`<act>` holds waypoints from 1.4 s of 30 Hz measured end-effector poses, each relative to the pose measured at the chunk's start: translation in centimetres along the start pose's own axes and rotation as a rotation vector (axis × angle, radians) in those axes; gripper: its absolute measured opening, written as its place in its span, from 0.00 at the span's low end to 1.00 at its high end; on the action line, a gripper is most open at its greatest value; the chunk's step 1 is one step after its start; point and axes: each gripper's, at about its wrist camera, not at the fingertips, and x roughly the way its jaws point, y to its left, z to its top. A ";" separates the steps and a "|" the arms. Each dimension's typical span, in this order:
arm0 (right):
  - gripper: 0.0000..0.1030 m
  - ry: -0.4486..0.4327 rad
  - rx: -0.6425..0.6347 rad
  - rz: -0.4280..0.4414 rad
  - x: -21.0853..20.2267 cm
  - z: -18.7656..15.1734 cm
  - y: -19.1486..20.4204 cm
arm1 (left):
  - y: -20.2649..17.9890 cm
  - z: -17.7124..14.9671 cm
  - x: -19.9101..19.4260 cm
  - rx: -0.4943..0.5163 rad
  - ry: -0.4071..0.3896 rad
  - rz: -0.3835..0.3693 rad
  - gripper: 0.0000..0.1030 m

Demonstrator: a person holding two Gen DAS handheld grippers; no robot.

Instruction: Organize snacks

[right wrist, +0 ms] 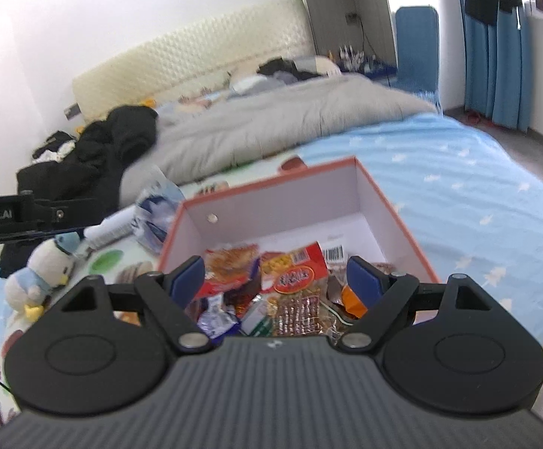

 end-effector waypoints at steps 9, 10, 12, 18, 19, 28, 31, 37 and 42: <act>0.82 -0.090 -0.016 0.020 -7.5 -0.1 2.0 | -2.2 -1.3 -8.6 0.009 -0.089 0.000 0.62; 0.82 -0.097 -0.021 0.018 -8.2 -0.2 2.2 | -2.4 -1.6 -9.4 0.006 -0.094 0.001 0.63; 0.82 -0.106 -0.029 0.010 -9.5 -0.5 2.4 | -2.7 -2.2 -10.9 -0.003 -0.105 0.011 0.67; 0.82 -0.149 -0.050 -0.002 -12.3 -2.1 3.0 | -2.9 -3.9 -14.9 -0.008 -0.146 0.051 0.78; 0.82 -0.150 -0.038 0.000 -12.6 -2.5 2.9 | -3.1 -4.3 -15.6 -0.001 -0.153 0.062 0.84; 0.82 -0.145 -0.038 0.013 -14.9 -5.4 3.5 | -4.4 -9.1 -17.6 -0.012 -0.114 0.110 0.97; 0.82 -0.137 -0.038 0.006 -15.5 -6.4 3.5 | -4.2 -10.6 -17.1 -0.034 -0.075 0.124 0.97; 0.82 -0.150 -0.030 0.007 -15.5 -7.4 3.4 | -3.5 -11.5 -15.9 -0.047 -0.041 0.166 0.97; 0.82 -0.134 -0.049 -0.008 -14.4 -7.9 3.5 | -2.8 -11.5 -14.8 -0.042 -0.023 0.184 0.98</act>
